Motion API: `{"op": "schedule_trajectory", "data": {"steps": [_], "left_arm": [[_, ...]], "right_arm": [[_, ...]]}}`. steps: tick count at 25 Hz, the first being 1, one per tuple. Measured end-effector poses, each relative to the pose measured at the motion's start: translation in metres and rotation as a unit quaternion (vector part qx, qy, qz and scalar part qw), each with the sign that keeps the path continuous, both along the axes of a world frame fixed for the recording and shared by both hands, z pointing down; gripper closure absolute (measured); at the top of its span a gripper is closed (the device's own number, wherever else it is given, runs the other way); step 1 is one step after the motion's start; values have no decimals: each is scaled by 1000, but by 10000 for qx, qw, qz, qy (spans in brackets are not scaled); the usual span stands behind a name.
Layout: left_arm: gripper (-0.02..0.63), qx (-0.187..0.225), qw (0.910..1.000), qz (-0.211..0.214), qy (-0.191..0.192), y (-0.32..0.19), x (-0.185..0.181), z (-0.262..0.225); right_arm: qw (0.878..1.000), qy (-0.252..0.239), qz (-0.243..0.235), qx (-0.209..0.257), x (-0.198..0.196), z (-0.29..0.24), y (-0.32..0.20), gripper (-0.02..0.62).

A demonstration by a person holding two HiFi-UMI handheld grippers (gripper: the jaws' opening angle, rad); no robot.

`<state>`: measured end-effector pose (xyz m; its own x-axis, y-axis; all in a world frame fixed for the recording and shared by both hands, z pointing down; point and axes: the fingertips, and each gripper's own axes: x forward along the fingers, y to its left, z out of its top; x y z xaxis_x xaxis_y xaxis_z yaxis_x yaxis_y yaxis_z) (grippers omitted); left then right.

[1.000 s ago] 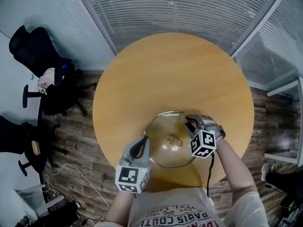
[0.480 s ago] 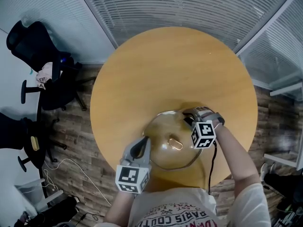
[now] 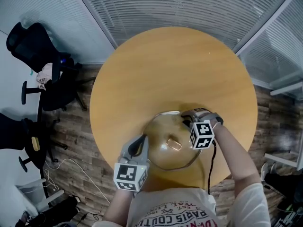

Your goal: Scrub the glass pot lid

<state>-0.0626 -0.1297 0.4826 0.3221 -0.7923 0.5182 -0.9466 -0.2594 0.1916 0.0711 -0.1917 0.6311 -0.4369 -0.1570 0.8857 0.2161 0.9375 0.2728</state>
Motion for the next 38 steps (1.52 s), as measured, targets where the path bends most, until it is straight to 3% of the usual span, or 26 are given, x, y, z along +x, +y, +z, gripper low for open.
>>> {"op": "schedule_trajectory", "data": {"steps": [11, 23, 38], "left_arm": [[600, 40, 9998, 142, -137, 3, 3, -6], [598, 67, 9997, 199, -161, 17, 15, -11], [600, 126, 9979, 625, -96, 47, 47, -7]], "right_arm": [[9993, 119, 178, -316, 21, -2, 12, 518], [9989, 276, 297, -226, 45, -1, 33, 518], [9959, 412, 740, -311, 76, 2, 74, 518]]}}
